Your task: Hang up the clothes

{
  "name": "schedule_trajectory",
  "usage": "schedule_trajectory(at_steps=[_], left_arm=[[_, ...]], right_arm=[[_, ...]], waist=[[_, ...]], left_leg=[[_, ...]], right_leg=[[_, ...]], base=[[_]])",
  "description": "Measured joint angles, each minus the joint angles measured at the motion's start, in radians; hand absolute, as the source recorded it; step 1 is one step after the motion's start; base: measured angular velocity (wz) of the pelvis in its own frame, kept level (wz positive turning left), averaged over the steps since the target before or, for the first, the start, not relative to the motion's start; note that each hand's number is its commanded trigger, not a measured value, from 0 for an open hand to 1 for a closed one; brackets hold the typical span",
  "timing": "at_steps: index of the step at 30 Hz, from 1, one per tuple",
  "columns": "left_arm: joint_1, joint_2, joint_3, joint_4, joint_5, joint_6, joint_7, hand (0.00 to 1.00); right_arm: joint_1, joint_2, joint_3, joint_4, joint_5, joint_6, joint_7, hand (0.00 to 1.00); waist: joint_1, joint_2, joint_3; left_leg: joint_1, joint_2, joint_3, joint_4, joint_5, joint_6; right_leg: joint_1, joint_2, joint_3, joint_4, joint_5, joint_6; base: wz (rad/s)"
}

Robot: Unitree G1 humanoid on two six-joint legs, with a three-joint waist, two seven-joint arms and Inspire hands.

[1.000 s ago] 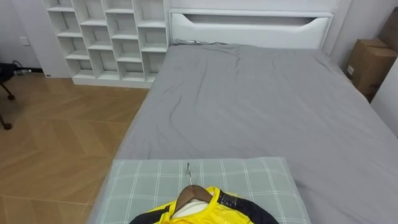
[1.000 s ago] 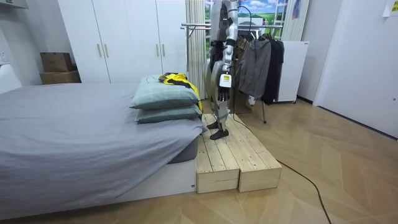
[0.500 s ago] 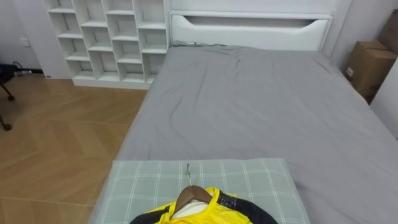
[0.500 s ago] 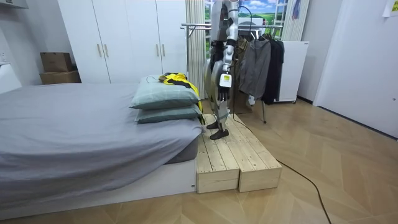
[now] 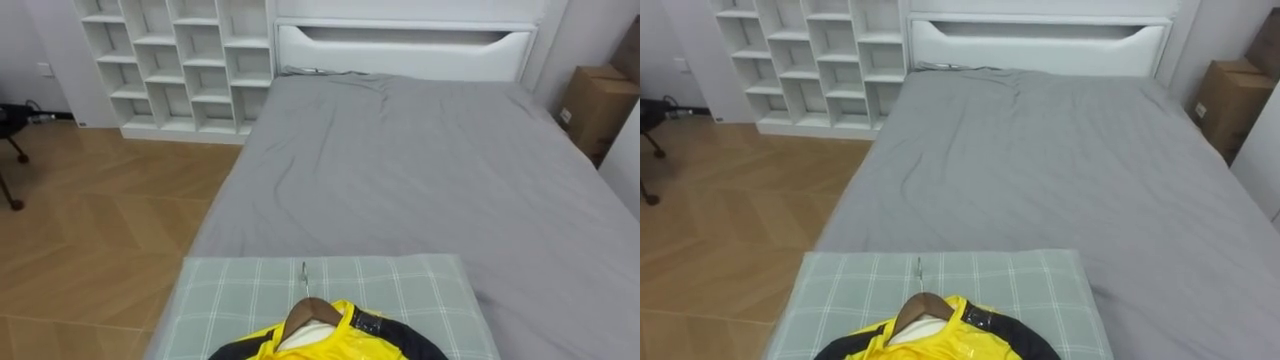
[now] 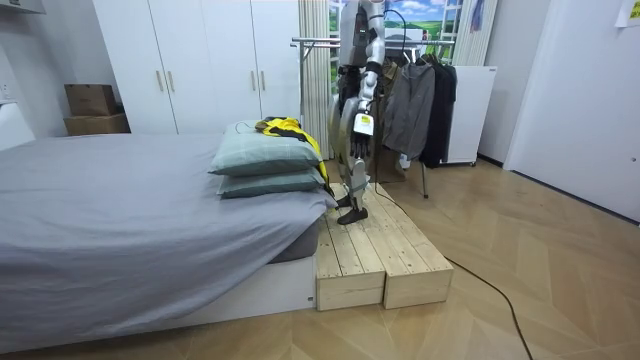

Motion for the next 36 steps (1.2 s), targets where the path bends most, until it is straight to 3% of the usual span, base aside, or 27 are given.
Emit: schedule_trajectory(at_steps=[7,9,18,28,36], left_arm=[[-0.01,-0.002,0.006,-0.064,0.033,-0.026,0.161,0.0],[-0.017,-0.002,0.003,-0.066,0.068,-0.053,0.223,0.0],[-0.024,0.0,-0.051,-0.12,0.124,-0.087,0.389,0.0],[-0.038,0.001,-0.071,-0.17,0.27,-0.092,0.501,0.0],[-0.039,0.001,-0.12,-0.298,0.393,-0.11,0.555,0.0]], right_arm=[[-0.003,0.0,0.002,-0.002,0.021,-0.023,-0.041,0.0],[-0.004,0.001,0.002,-0.003,0.022,-0.039,-0.061,0.0],[0.001,0.0,0.029,0.003,0.075,-0.058,-0.099,0.0],[-0.007,-0.004,0.08,0.019,0.121,-0.057,-0.105,0.0],[-0.013,-0.004,0.079,0.018,0.118,-0.058,-0.115,0.0]], waist=[[-0.001,0.0,-0.0028],[-0.004,-0.002,-0.0028],[-0.011,-0.002,-0.0061],[-0.014,0.006,-0.0043],[-0.038,0.013,-0.0036]], left_leg=[[-0.003,0.0,-0.002,0.001,0.0,0.0],[-0.001,-0.001,-0.002,-0.001,0.0,0.0],[-0.008,-0.005,-0.01,-0.001,0.0,0.0],[0.003,-0.007,-0.03,-0.003,0.0,0.0],[-0.001,-0.008,-0.045,0.003,0.0,0.0]], right_leg=[[-0.001,0.0,-0.001,-0.001,0.0,0.0],[0.0,0.0,-0.001,0.0,0.0,0.0],[0.002,-0.003,-0.023,-0.016,0.001,0.0],[0.018,-0.003,-0.024,-0.015,0.001,0.0],[0.022,-0.002,-0.03,-0.017,0.001,0.0]], base=[[0.0],[0.0],[0.03],[0.05],[0.06]])
